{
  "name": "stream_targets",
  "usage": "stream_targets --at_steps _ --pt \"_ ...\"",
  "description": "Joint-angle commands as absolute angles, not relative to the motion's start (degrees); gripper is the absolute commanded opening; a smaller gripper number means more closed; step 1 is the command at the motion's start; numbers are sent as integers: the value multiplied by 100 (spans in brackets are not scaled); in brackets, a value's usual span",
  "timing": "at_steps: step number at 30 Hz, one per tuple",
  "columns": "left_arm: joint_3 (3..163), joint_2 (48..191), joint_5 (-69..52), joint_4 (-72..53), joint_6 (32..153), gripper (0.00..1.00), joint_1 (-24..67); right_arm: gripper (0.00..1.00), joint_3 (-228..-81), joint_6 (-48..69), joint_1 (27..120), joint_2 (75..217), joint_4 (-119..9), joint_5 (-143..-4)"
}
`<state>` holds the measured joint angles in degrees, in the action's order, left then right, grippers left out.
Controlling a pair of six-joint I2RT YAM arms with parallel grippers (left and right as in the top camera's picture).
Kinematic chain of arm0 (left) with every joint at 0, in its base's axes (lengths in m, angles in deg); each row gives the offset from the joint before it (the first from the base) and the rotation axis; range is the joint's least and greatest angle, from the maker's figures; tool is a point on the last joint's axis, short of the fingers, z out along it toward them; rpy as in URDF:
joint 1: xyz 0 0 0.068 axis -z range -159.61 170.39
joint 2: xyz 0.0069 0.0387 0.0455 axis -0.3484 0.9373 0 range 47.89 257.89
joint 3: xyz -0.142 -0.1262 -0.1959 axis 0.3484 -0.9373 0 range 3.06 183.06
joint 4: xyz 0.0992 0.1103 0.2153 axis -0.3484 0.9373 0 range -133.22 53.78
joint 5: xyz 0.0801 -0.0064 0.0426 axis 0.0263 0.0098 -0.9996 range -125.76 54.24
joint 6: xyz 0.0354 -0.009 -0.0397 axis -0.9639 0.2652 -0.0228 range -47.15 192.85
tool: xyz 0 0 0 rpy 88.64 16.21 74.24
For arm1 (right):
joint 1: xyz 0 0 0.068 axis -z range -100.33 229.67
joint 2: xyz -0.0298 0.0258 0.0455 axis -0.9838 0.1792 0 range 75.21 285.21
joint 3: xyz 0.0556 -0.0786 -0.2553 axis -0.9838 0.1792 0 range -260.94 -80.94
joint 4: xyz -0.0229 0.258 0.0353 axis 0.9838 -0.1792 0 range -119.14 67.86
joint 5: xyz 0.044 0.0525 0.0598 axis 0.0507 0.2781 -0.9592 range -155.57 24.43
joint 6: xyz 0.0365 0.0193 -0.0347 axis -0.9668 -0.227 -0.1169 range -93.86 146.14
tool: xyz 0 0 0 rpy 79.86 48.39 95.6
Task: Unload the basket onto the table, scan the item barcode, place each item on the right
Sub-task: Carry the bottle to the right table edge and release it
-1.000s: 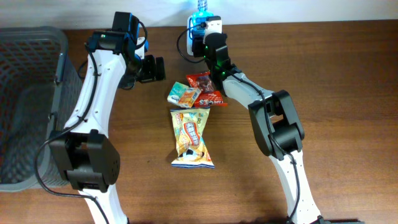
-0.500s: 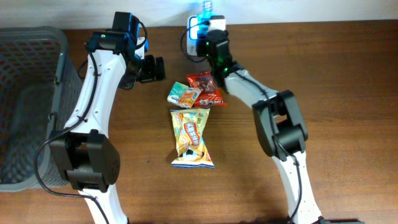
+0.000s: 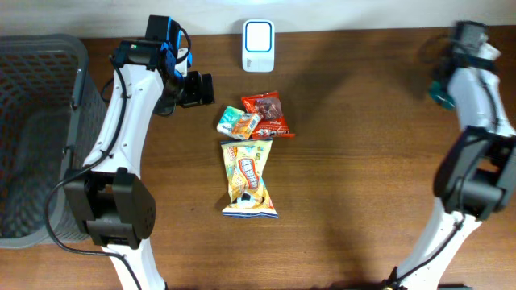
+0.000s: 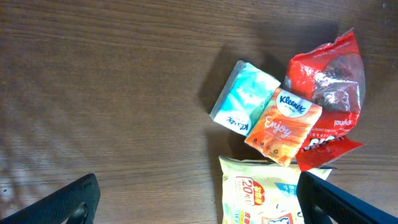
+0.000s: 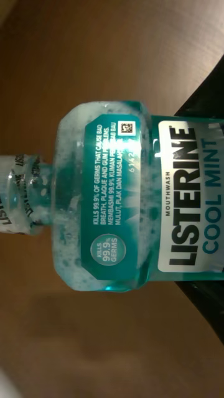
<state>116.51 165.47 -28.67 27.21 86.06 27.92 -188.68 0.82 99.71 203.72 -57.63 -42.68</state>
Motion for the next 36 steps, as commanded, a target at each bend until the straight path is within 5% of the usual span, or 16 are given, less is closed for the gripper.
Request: stream_targets --at_steps 1,12,19,24,32,36 --pt "11655 16556 -2806 2712 8601 99 2788 48 -18846 -335 10670 20333 -5975 -4353" --pt "11655 16556 -2806 2712 8601 99 2788 55 -18271 -445 12231 20626 -5771 -4403" --pt "11655 16556 -2806 2712 8601 99 2788 99 -18276 371 12506 20639 -5507 -4458" --pt "11655 16556 -2806 2712 8601 99 2788 99 -18289 358 12491 20151 -5704 -5380" --pt "11655 16556 -2806 2712 8601 99 2788 98 -18289 336 11376 17996 -6012 -5922" --pt "11655 16556 -2806 2712 8601 99 2788 99 -18258 344 9990 17721 -7000 -8150"
